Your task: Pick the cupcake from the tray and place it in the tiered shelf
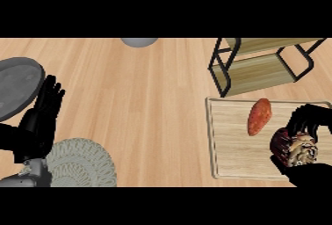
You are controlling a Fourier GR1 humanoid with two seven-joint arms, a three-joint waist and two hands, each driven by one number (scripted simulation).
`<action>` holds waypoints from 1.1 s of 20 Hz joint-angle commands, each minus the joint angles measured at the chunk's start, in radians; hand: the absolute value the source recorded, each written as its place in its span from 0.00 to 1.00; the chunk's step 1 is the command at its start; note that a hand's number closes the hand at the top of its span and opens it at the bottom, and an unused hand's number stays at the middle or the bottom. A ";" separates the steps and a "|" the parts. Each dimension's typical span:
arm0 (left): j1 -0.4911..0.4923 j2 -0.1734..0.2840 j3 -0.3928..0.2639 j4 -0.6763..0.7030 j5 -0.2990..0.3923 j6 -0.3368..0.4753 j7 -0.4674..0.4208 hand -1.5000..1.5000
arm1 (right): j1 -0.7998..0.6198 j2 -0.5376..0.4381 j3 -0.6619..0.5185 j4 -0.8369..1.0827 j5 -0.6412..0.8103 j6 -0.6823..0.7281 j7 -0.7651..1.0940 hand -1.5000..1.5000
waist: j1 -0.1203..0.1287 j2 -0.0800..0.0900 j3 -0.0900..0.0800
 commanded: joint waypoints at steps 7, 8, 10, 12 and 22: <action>-0.004 0.002 0.023 0.043 0.001 -0.030 -0.055 0.50 | -0.389 -0.220 -0.303 0.098 -0.221 0.100 0.288 1.00 | 0.014 0.007 0.001; -0.032 -0.009 0.011 0.042 0.007 -0.035 -0.021 0.50 | -0.381 -0.213 -0.275 0.084 -0.210 0.068 0.295 1.00 | 0.013 0.006 0.002; -0.070 -0.022 0.013 0.079 -0.019 -0.008 -0.024 0.50 | -0.430 -0.212 -0.239 0.149 -0.177 0.005 0.306 1.00 | 0.016 0.007 0.002; -0.015 -0.016 0.016 0.030 -0.006 -0.037 -0.039 0.50 | -0.447 -0.251 -0.245 0.200 -0.181 -0.018 0.298 1.00 | 0.019 0.007 0.002; -0.064 -0.052 -0.006 0.040 -0.039 -0.016 0.002 0.50 | -0.516 -0.313 -0.203 0.646 -0.053 -0.327 -0.013 1.00 | 0.026 0.010 0.002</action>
